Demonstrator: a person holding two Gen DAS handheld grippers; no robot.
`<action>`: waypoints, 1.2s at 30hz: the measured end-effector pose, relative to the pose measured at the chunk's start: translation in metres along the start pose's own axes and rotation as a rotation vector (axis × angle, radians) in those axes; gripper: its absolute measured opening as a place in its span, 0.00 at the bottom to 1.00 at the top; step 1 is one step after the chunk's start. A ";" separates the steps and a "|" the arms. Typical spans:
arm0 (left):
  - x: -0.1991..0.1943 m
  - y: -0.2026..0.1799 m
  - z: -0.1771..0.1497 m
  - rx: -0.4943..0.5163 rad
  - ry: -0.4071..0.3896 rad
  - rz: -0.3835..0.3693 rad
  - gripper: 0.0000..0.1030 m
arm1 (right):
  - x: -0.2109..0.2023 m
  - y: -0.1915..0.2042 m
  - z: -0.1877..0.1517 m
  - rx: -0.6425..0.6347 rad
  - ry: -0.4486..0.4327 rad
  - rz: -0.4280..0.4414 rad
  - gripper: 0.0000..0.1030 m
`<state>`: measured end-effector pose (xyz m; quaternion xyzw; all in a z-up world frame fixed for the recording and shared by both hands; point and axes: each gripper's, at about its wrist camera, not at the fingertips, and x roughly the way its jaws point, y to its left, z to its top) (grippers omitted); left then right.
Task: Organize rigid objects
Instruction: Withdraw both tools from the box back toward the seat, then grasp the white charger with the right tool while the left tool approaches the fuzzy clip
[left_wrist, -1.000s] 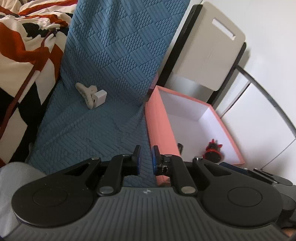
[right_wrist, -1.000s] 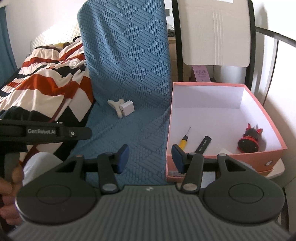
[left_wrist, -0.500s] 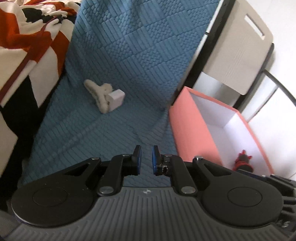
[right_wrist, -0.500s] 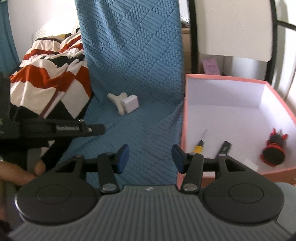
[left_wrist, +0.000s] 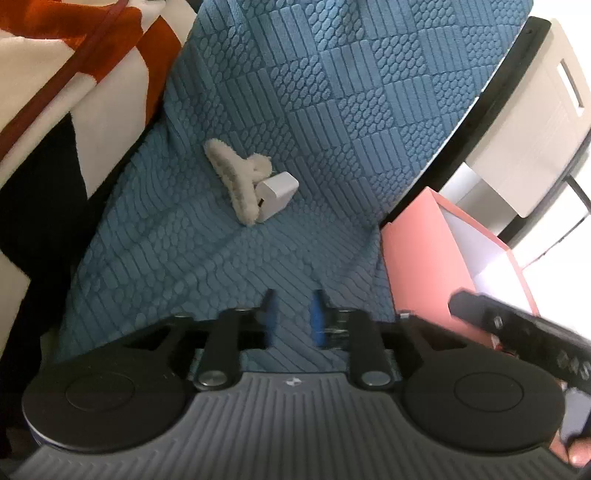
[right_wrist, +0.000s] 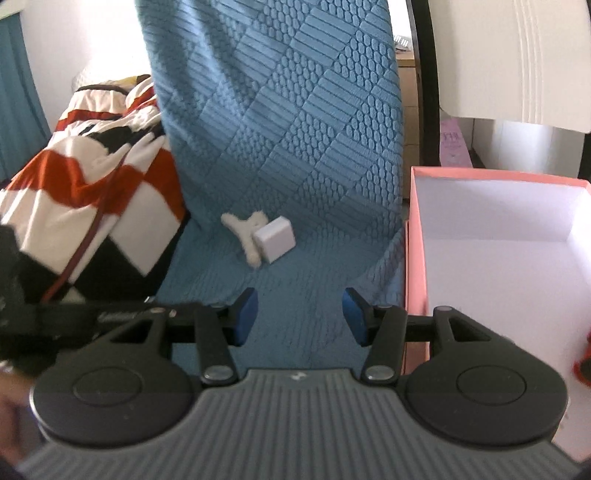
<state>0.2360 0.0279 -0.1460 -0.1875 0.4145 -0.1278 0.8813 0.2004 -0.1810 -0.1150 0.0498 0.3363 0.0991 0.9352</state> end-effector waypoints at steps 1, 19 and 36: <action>0.001 0.000 0.002 0.007 -0.005 0.004 0.36 | 0.006 -0.002 0.003 -0.002 -0.003 -0.002 0.52; 0.080 0.017 0.035 -0.040 0.064 0.025 0.35 | 0.105 0.006 0.064 -0.212 -0.014 0.110 0.52; 0.140 0.031 0.054 -0.100 0.062 0.144 0.21 | 0.204 0.010 0.080 -0.240 0.129 0.229 0.66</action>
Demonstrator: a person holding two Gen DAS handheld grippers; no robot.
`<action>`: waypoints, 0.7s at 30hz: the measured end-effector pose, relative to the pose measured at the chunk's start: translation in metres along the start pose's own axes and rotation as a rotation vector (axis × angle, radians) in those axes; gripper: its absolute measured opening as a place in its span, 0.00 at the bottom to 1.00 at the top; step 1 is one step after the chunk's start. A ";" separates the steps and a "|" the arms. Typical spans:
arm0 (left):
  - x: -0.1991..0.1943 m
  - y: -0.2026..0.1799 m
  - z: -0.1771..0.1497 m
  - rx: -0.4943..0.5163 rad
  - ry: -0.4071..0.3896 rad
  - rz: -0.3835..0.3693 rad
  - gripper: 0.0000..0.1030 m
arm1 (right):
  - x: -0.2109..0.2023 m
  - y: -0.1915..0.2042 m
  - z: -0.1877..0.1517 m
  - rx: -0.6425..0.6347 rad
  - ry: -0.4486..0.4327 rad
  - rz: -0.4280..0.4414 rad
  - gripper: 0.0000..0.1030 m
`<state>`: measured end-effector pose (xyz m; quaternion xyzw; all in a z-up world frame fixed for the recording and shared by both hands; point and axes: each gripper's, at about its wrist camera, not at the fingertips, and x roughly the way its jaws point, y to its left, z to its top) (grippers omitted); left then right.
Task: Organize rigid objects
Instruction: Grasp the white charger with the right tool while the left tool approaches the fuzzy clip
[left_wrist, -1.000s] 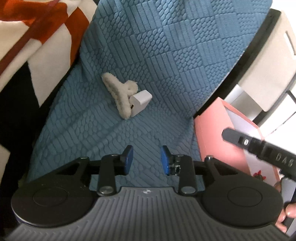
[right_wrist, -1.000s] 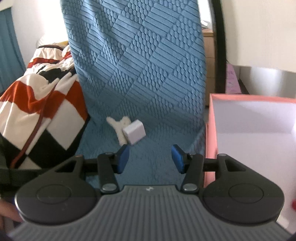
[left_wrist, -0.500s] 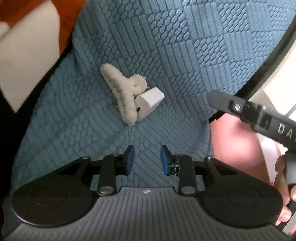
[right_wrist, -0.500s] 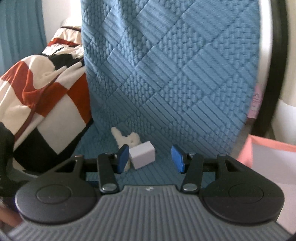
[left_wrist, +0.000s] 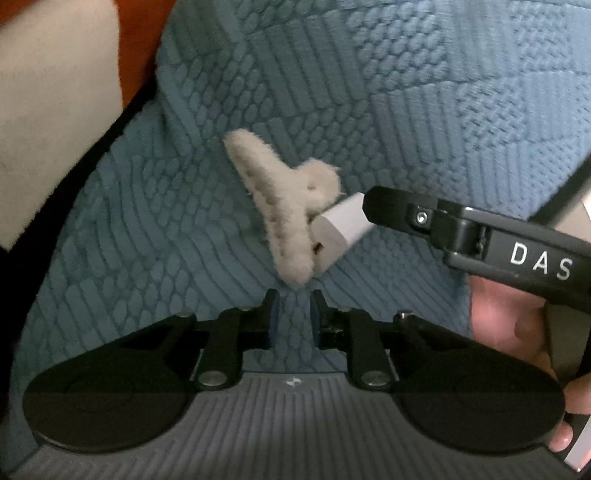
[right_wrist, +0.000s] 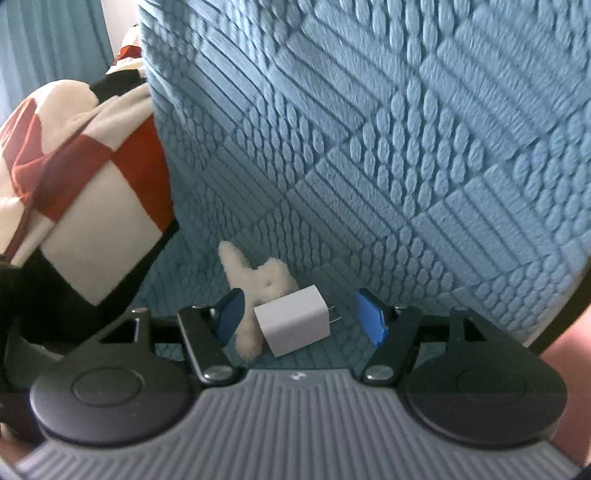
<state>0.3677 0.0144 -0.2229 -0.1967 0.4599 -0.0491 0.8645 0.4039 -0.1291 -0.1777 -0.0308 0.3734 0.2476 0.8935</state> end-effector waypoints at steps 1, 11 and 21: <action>0.003 0.001 0.000 -0.008 0.005 -0.004 0.20 | 0.004 0.000 0.001 -0.009 0.012 -0.008 0.66; 0.012 -0.003 0.008 -0.012 -0.038 0.002 0.20 | 0.031 0.007 -0.001 -0.089 0.089 0.035 0.66; 0.010 0.007 0.011 -0.015 -0.068 0.006 0.21 | 0.048 0.000 -0.002 -0.038 0.095 0.060 0.63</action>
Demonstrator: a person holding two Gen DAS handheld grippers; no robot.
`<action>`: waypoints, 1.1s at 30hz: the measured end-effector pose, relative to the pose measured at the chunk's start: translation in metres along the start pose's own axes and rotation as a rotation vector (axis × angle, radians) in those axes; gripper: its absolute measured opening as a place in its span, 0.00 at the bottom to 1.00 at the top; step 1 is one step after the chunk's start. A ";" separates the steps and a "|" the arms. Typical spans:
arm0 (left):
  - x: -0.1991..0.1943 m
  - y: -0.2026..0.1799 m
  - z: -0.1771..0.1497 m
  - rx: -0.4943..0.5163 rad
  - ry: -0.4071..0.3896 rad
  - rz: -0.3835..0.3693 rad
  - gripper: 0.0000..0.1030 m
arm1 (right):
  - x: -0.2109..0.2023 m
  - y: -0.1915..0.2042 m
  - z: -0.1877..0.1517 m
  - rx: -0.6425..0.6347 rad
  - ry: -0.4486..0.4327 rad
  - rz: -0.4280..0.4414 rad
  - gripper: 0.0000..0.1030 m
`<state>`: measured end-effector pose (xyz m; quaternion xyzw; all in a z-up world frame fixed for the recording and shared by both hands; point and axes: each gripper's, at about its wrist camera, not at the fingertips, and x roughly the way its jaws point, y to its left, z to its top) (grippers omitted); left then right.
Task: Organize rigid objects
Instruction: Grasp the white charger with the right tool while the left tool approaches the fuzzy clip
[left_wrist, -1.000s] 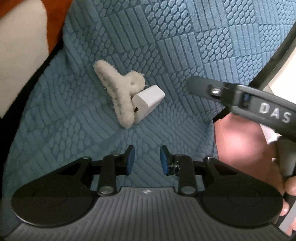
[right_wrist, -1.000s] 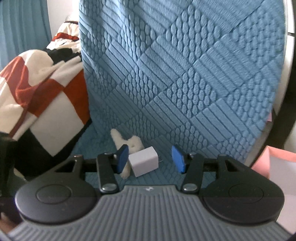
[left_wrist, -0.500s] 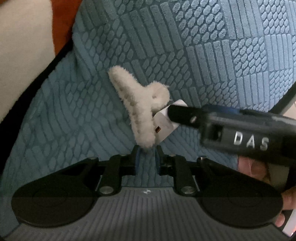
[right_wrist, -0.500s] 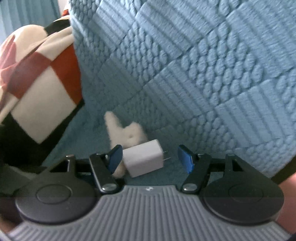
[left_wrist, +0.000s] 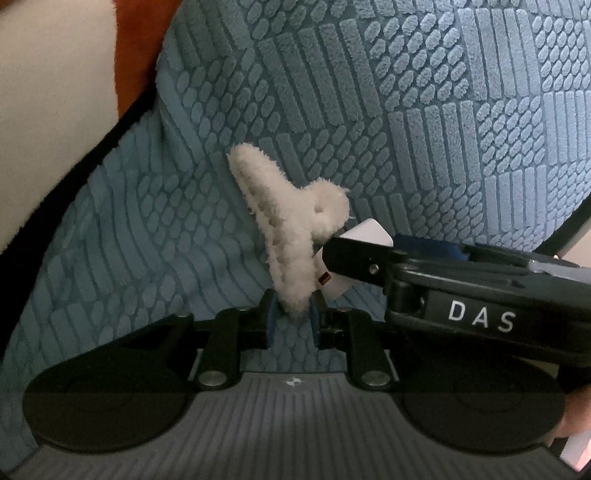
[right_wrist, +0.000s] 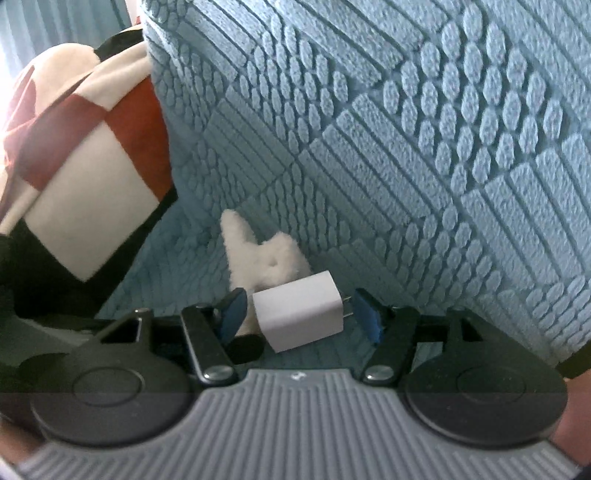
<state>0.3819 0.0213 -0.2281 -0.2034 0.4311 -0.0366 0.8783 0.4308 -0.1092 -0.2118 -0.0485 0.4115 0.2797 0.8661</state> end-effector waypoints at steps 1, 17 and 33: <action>-0.001 -0.002 -0.003 0.005 -0.006 -0.002 0.20 | 0.000 -0.002 0.000 0.019 0.003 0.002 0.63; -0.010 -0.001 -0.004 -0.023 -0.019 0.018 0.14 | -0.024 -0.003 -0.001 0.049 0.024 -0.064 0.22; -0.070 0.034 -0.036 -0.102 0.011 0.017 0.13 | -0.059 -0.016 -0.019 0.476 -0.069 -0.132 0.58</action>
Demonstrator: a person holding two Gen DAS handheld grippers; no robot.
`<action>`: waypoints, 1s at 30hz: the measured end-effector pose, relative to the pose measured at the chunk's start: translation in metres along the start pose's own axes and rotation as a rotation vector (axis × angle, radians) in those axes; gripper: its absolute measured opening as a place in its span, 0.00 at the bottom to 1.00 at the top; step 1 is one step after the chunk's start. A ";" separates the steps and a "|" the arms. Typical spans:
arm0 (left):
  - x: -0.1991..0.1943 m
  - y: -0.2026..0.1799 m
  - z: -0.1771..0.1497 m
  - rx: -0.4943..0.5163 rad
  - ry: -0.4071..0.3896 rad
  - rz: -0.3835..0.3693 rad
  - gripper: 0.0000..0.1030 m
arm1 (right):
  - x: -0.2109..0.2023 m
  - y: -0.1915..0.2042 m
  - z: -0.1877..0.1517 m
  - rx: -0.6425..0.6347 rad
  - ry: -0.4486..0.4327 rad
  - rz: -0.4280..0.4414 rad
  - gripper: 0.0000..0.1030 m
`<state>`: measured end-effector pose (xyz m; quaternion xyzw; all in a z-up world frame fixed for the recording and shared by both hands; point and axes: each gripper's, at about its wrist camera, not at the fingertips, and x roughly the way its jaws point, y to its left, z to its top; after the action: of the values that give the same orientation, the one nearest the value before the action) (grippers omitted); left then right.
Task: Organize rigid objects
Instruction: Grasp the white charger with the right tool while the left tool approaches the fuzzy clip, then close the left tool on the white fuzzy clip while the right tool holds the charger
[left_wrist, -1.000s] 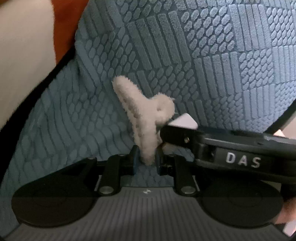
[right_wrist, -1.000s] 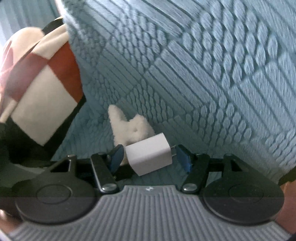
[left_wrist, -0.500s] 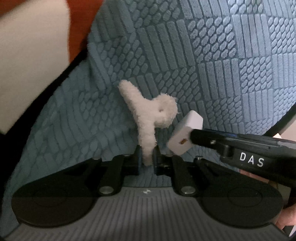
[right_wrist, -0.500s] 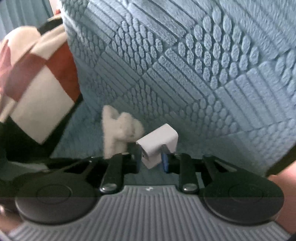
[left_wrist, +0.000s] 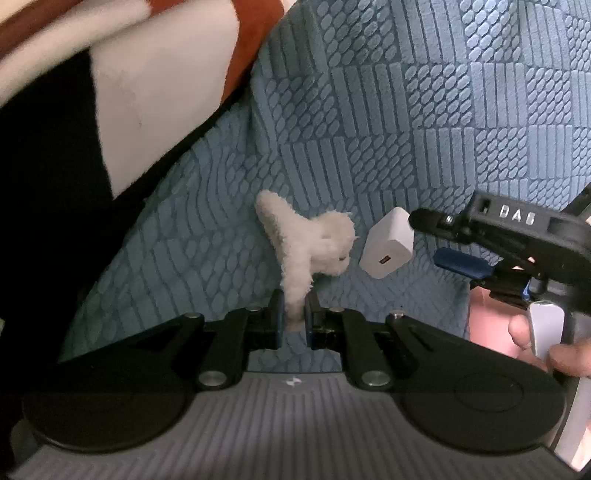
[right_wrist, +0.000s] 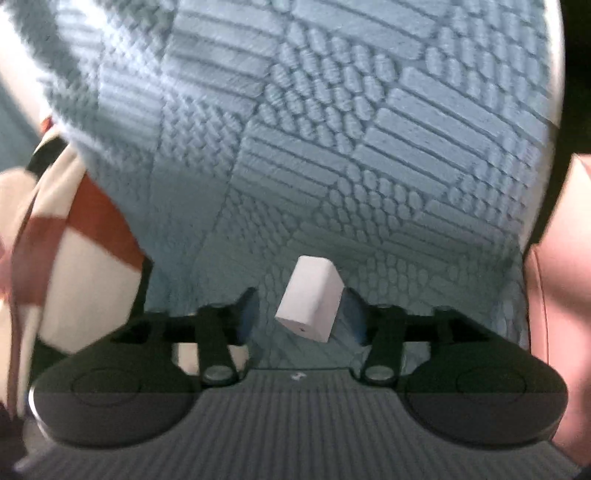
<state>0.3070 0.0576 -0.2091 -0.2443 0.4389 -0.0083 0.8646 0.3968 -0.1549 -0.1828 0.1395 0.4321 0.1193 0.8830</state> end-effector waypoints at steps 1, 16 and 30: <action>0.000 0.001 -0.001 0.003 0.001 0.002 0.13 | -0.002 -0.001 -0.001 0.027 -0.007 -0.009 0.59; 0.002 0.000 -0.003 0.025 0.028 0.016 0.13 | 0.029 -0.006 -0.001 0.055 0.019 0.005 0.55; -0.008 -0.006 -0.018 0.121 0.053 0.043 0.13 | -0.027 0.002 -0.018 -0.136 0.061 -0.071 0.31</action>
<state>0.2896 0.0464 -0.2098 -0.1821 0.4653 -0.0228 0.8659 0.3659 -0.1596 -0.1734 0.0602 0.4545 0.1212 0.8804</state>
